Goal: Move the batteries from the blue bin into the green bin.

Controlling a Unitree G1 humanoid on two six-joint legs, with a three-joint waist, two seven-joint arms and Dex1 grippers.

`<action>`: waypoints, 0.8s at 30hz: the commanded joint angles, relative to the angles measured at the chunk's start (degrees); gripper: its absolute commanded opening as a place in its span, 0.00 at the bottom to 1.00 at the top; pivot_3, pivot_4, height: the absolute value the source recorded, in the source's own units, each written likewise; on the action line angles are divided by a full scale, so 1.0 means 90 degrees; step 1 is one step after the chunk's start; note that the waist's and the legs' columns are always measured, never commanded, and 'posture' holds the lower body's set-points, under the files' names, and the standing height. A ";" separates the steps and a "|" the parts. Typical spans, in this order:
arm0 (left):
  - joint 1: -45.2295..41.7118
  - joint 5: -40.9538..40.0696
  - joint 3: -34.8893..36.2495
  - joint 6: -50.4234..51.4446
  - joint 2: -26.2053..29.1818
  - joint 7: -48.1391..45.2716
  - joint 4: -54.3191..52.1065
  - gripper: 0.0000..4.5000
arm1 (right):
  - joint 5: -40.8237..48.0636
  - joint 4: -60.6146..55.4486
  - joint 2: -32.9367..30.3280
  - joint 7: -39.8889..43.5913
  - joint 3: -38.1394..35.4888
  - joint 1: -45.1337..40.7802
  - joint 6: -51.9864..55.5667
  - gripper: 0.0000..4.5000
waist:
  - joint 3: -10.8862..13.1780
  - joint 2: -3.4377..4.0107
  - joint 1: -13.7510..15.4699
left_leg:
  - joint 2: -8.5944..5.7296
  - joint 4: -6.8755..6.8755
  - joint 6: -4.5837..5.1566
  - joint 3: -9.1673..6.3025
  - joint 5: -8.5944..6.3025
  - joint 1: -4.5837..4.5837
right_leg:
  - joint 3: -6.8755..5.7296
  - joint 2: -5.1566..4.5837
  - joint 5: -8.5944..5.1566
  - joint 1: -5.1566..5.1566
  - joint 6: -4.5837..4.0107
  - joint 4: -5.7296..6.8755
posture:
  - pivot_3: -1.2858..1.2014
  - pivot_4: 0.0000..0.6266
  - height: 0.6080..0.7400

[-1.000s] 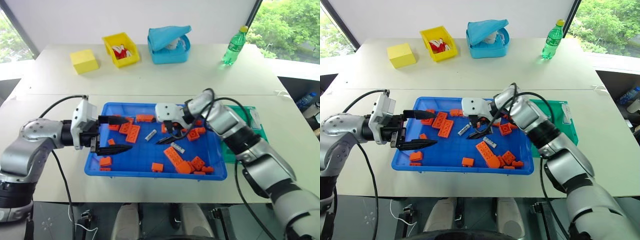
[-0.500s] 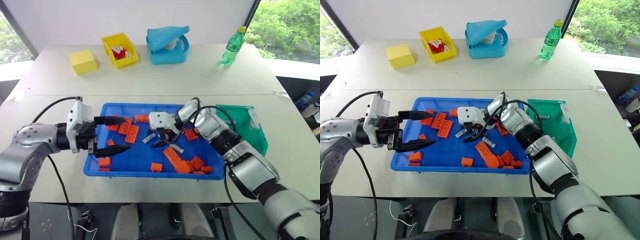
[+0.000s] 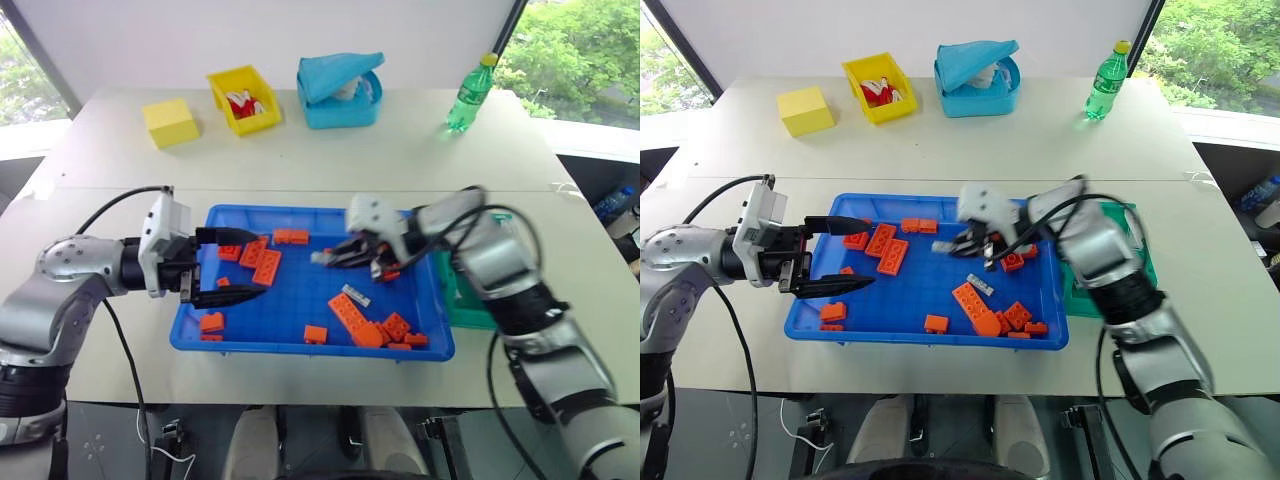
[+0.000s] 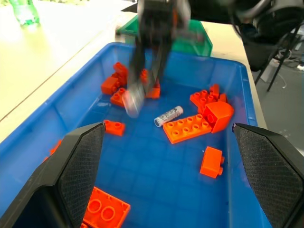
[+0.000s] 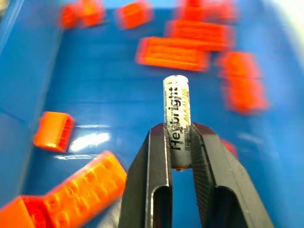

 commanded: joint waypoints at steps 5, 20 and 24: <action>-0.0426 0.0151 -0.0310 -0.0316 -0.0183 -0.0295 0.0352 1.00 | 0.0569 -0.1101 -0.1629 -0.0537 -0.1931 0.1203 0.1035 0.01 | 0.0000 -0.0003 0.0000 | -0.0002 -0.0002 0.0001 -0.0001 0.0000 -0.0001 | 0.0000 -0.0001 -0.0001 0.0002 -0.0001 -0.0007 | 0.52 0.24 0.97; -0.0904 0.0327 -0.0596 -0.0423 -0.0473 -0.0477 0.0711 1.00 | 0.1360 -0.1366 -0.1920 -0.1091 -0.1684 0.1175 0.0989 0.87 | 0.0001 -0.0003 -0.0059 | 0.0000 -0.0004 0.0002 -0.0005 -0.0001 0.0006 | 0.0008 0.0007 -0.0001 0.0001 0.0000 -0.0005 | 0.52 0.24 0.97; -0.0897 0.0311 -0.0549 -0.0362 -0.0423 -0.0426 0.0647 1.00 | 0.1470 -0.1446 -0.1382 -0.1134 -0.0797 0.0684 0.0980 0.87 | 0.0001 -0.0003 -0.0043 | 0.0000 -0.0005 0.0002 -0.0008 -0.0001 0.0004 | 0.0006 0.0007 -0.0001 0.0001 0.0000 -0.0005 | 0.52 0.24 0.97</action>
